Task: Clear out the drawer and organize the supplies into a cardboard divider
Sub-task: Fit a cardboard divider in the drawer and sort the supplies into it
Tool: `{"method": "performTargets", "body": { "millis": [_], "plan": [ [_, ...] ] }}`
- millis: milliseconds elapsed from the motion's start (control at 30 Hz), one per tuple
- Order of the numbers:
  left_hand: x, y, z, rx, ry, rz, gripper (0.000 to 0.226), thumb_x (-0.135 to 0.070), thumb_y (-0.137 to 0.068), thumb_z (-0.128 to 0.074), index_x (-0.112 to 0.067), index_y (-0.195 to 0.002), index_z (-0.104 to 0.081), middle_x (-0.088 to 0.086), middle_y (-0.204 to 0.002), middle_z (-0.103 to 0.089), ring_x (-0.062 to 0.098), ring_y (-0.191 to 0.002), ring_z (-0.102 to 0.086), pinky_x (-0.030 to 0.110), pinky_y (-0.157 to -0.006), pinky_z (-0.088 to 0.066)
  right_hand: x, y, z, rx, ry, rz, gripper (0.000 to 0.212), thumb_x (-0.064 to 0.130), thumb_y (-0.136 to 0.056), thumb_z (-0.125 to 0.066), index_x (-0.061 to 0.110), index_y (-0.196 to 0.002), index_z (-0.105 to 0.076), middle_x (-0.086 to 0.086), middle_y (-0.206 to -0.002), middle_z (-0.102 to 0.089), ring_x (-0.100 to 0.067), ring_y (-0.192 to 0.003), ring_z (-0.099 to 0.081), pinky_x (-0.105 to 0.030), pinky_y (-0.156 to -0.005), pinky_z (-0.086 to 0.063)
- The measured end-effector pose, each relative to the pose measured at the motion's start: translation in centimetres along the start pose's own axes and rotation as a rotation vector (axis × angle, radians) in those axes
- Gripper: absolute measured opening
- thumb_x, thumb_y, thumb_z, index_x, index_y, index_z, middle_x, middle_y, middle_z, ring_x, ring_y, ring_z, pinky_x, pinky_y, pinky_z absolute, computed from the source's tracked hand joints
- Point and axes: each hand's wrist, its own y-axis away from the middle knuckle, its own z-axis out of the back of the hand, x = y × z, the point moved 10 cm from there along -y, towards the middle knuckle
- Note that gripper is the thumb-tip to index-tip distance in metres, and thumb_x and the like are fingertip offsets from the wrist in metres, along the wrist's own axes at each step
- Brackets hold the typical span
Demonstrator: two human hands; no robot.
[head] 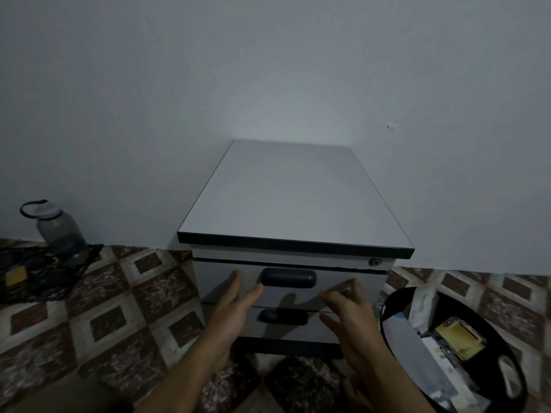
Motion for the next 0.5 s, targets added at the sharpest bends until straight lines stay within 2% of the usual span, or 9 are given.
{"method": "performTargets", "body": {
  "millis": [133,267,333,400,433,500],
  "plan": [
    [0.0,-0.6,-0.2,0.017,-0.027,0.011,0.083,-0.053,-0.087,-0.066,-0.048,-0.152,-0.014,-0.011,-0.158,-0.029,0.014,-0.136,-0.043,0.045,-0.113,-0.038,0.2,-0.4,-0.2,-0.006,0.006,-0.007,0.044,0.004,-0.089,-0.064,0.015,-0.13,-0.051,-0.013,-0.121,-0.063,-0.024,-0.105,-0.064,-0.044,-0.093,-0.053],
    [0.0,-0.3,0.0,0.028,-0.066,0.02,0.086,-0.053,-0.086,-0.066,-0.05,-0.152,-0.011,-0.013,-0.159,-0.025,0.014,-0.138,-0.04,0.044,-0.114,-0.037,-0.4,-0.4,0.0,-0.023,0.049,-0.042,0.069,0.01,-0.087,-0.067,0.024,-0.147,-0.036,-0.005,-0.131,-0.058,-0.023,-0.112,-0.061,-0.048,-0.099,-0.05],
    [-0.4,-0.1,0.4,0.009,-0.158,-0.003,0.088,-0.054,-0.086,-0.067,-0.048,-0.153,-0.011,-0.014,-0.16,-0.023,0.013,-0.14,-0.036,0.042,-0.117,-0.032,-0.1,0.1,0.0,-0.049,0.12,-0.038,0.066,0.013,-0.088,-0.066,0.025,-0.146,-0.037,-0.002,-0.14,-0.053,-0.023,-0.118,-0.058,-0.048,-0.1,-0.049],
    [-1.8,0.6,0.4,-0.005,-0.344,-0.072,0.084,-0.047,-0.091,-0.066,-0.04,-0.156,-0.013,-0.015,-0.156,-0.027,0.012,-0.139,-0.037,0.032,-0.116,-0.028,0.9,1.1,0.1,-0.095,0.251,-0.011,0.067,0.015,-0.09,-0.064,0.026,-0.149,-0.034,0.002,-0.148,-0.044,-0.023,-0.123,-0.054,-0.048,-0.103,-0.047],
    [-2.9,1.2,0.3,-0.02,-0.458,-0.132,0.079,-0.043,-0.093,-0.063,-0.037,-0.157,-0.016,-0.017,-0.15,-0.032,0.01,-0.136,-0.039,0.027,-0.113,-0.029,1.8,1.7,-0.1,-0.117,0.335,0.022,0.065,0.015,-0.092,-0.062,0.025,-0.15,-0.033,0.001,-0.146,-0.044,-0.021,-0.119,-0.056,-0.043,-0.1,-0.049],
    [-5.7,2.9,0.0,-0.063,-0.636,-0.27,0.068,-0.042,-0.095,-0.06,-0.037,-0.154,-0.025,-0.018,-0.139,-0.038,0.006,-0.131,-0.04,0.024,-0.108,-0.033,4.2,3.1,-0.7,-0.131,0.529,0.14,0.054,0.014,-0.094,-0.058,0.023,-0.144,-0.041,0.0,-0.134,-0.051,-0.008,-0.095,-0.06,-0.023,-0.078,-0.051]
  ]
}}
